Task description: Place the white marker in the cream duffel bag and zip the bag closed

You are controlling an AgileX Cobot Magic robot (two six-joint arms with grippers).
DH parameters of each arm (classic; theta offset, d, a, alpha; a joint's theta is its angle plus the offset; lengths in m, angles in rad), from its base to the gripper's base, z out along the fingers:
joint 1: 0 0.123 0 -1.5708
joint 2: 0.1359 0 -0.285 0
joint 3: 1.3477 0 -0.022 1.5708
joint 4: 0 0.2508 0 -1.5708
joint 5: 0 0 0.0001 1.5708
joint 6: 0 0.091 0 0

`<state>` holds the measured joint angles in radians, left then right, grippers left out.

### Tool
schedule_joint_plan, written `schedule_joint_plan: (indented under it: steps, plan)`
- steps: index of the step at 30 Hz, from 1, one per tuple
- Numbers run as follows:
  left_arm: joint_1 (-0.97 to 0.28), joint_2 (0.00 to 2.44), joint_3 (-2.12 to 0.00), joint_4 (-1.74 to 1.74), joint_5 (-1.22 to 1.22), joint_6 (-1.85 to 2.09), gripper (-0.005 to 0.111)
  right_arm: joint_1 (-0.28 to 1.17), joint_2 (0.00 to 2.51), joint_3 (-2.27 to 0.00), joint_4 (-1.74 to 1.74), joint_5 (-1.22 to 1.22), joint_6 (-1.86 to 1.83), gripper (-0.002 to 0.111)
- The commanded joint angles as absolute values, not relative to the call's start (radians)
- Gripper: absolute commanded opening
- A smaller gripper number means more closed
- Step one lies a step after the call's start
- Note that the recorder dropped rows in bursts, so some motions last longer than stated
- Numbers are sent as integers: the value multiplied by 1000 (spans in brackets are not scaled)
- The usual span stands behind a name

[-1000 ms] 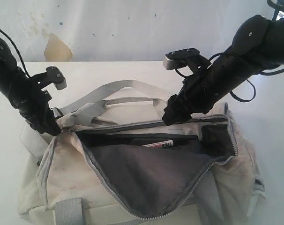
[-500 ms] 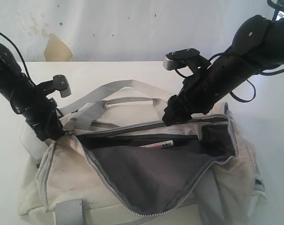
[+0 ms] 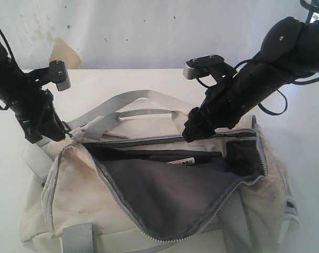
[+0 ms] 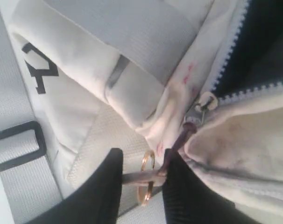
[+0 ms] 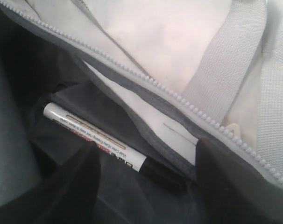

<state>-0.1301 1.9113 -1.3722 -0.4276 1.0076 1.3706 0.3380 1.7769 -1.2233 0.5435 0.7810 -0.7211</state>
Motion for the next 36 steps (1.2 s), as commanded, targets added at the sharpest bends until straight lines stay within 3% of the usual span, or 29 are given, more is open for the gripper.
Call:
schedule_joint_plan:
  steps: [1, 9, 11, 13, 14, 16, 18, 21, 28, 36]
  plan:
    - [-130, 1868, -1373, -585, 1035, 1358, 0, 337, 1769, -1225, 549, 780, -692, 55]
    - [-130, 1864, -1373, -890, 1061, 1426, 1, 337, 1769, -1225, 549, 777, -673, 55]
    - [-132, 1874, -1373, -888, 1059, 1440, 15, 337, 1769, -1225, 549, 778, -673, 55]
    - [-132, 1897, -1373, -882, 1059, 1435, 43, 337, 1769, -1225, 549, 777, -673, 55]
    - [-132, 1919, -1373, -893, 1070, 1409, 63, 337, 1769, -1225, 549, 777, -673, 55]
    - [-132, 1942, -1373, -935, 1104, 1406, 81, 337, 1769, -1225, 549, 777, -673, 55]
    - [-132, 1960, -1373, -959, 1126, 1406, 88, 337, 1769, -1225, 549, 777, -673, 55]
    - [-132, 1968, -1373, -949, 1117, 1396, 84, 337, 1769, -1225, 549, 777, -673, 55]
    - [-76, 1909, -1373, -935, 1089, 1217, 54, 337, 1769, -1225, 666, 777, -673, 55]
    - [54, 1846, -1373, -755, 1057, 733, 54, 355, 1773, -1225, 950, 776, -677, 55]
